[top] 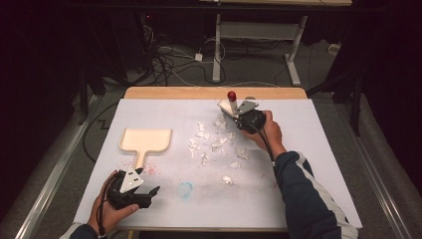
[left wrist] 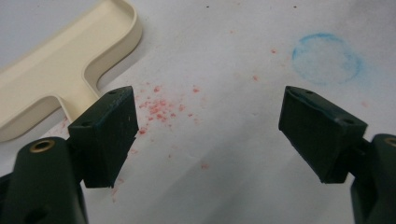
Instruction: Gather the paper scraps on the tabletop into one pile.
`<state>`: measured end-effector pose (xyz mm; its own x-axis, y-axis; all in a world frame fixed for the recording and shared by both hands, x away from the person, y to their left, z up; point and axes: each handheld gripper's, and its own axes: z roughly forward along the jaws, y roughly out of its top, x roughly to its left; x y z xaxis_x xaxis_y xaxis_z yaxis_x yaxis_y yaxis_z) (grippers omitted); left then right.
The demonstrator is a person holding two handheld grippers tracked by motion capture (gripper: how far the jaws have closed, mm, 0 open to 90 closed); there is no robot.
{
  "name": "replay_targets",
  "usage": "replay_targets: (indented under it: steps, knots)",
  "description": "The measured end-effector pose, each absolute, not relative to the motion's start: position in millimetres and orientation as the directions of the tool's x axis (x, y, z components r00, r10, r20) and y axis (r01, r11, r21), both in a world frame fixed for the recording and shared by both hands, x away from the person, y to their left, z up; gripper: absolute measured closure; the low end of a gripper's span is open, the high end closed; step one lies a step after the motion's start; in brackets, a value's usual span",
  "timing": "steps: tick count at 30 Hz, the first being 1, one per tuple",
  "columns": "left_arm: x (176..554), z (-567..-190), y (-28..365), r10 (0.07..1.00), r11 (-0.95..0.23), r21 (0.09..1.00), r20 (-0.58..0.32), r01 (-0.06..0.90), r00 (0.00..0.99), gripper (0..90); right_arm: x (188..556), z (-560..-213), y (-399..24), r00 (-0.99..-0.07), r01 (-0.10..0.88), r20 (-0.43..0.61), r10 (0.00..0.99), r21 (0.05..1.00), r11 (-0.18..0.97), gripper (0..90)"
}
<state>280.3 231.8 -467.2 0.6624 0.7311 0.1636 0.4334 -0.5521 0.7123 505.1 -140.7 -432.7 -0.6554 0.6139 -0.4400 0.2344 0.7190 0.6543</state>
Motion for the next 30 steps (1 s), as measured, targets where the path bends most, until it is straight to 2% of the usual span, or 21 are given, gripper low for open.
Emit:
replay_targets:
  steps: [12, 15, 22, 30]
  knots:
    - [279.1, -467.8, 229.9, 0.715, -0.568, 0.703, 0.164, 0.427, 0.680, 19.0, 485.4, -441.2, -128.8, -0.740, 0.144, -0.470, 0.481, 0.588, 0.796, 67.6]
    - [278.9, -467.8, 229.3, 0.710, -0.575, 0.697, 0.166, 0.427, 0.684, 19.0, 475.9, -441.9, -134.0, -0.769, 0.120, -0.439, 0.465, 0.615, 0.779, 67.6]
    - [277.2, -467.5, 227.6, 0.703, -0.581, 0.696, 0.168, 0.421, 0.691, 19.0, 453.1, -443.2, -144.2, -0.798, 0.065, -0.441, 0.411, 0.615, 0.786, 67.5]
    - [277.0, -467.6, 226.9, 0.701, -0.581, 0.696, 0.165, 0.421, 0.694, 19.0, 432.7, -438.7, -156.4, -0.829, 0.052, -0.396, 0.394, 0.648, 0.760, 67.6]
